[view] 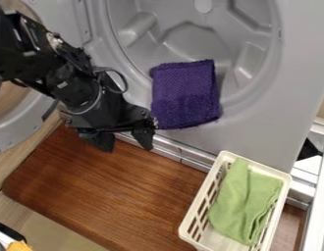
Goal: Moved the white basket to the left side of the table
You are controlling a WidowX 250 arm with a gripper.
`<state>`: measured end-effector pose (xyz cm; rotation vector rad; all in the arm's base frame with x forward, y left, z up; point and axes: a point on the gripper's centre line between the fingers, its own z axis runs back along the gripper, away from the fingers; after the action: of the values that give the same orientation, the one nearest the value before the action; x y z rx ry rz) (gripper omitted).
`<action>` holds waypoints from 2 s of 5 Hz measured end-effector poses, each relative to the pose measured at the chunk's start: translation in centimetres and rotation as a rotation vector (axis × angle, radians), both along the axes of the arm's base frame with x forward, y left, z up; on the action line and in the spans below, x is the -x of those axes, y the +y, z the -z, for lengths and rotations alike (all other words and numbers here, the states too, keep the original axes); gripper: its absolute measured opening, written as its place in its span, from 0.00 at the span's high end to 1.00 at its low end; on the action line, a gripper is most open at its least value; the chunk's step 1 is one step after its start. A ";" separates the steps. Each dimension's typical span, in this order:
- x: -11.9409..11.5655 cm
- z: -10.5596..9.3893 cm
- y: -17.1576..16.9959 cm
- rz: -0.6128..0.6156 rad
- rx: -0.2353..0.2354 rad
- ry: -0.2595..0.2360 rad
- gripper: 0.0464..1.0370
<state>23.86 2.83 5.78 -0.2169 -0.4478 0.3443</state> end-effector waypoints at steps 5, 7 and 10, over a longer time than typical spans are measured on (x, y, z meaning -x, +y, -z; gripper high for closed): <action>-1.5 4.3 -6.3 0.188 -0.072 0.139 0.04; -2.2 6.5 -7.2 0.188 -0.178 0.152 0.04; -2.8 9.3 -9.0 0.209 -0.134 0.176 0.38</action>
<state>26.69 -6.14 -3.50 -0.1000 -0.2697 0.1257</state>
